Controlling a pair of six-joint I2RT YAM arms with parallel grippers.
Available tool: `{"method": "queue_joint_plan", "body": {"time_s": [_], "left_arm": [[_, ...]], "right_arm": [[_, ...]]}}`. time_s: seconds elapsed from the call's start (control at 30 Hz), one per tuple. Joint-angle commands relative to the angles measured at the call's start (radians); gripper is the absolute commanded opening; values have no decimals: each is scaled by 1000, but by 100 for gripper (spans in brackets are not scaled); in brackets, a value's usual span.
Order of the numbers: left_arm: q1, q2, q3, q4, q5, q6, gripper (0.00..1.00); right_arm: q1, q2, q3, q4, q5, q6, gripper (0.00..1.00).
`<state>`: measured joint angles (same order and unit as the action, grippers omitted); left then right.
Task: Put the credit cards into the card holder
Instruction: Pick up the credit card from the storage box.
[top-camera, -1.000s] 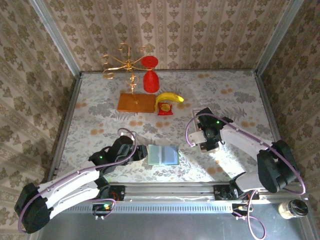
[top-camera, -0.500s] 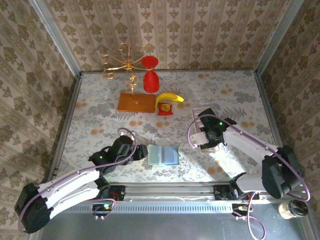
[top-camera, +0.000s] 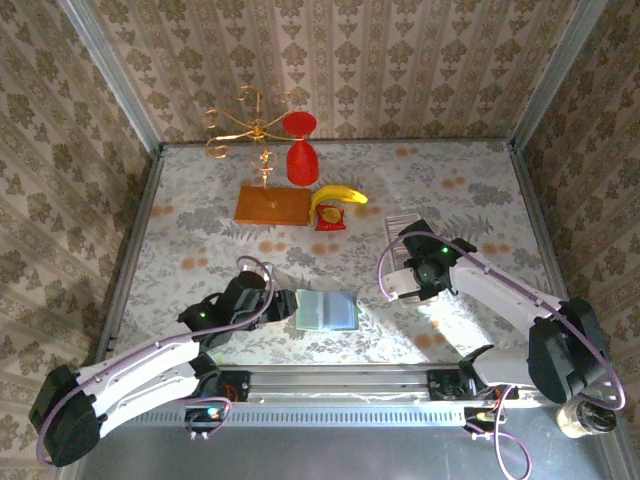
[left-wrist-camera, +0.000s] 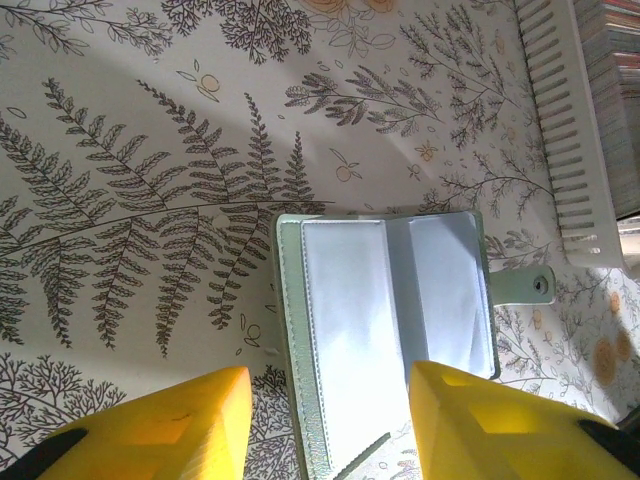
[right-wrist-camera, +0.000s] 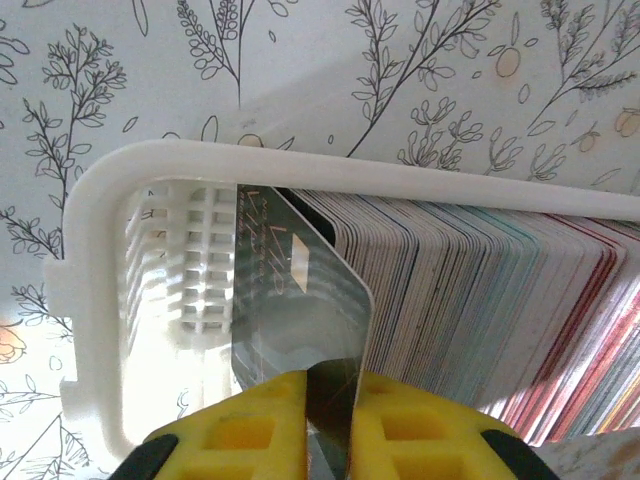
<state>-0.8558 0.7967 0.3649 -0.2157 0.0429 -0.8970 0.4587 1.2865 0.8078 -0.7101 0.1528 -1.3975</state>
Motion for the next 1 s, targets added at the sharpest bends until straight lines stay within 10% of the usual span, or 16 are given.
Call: {"method": "queue_joint_plan", "body": {"time_s": [0.0,0.5,0.97], "left_arm": [[5,-3,-11,11,15,-13,45],[3,8,12,11,15,-4,40],[-18,127,91,61,74,17,7]], "right_arm": [[-3,-31,5,39,13,7,9],[36,-163,72,-205,-32,154,0],[197,-302,297,-189,-210,1586,0]]}}
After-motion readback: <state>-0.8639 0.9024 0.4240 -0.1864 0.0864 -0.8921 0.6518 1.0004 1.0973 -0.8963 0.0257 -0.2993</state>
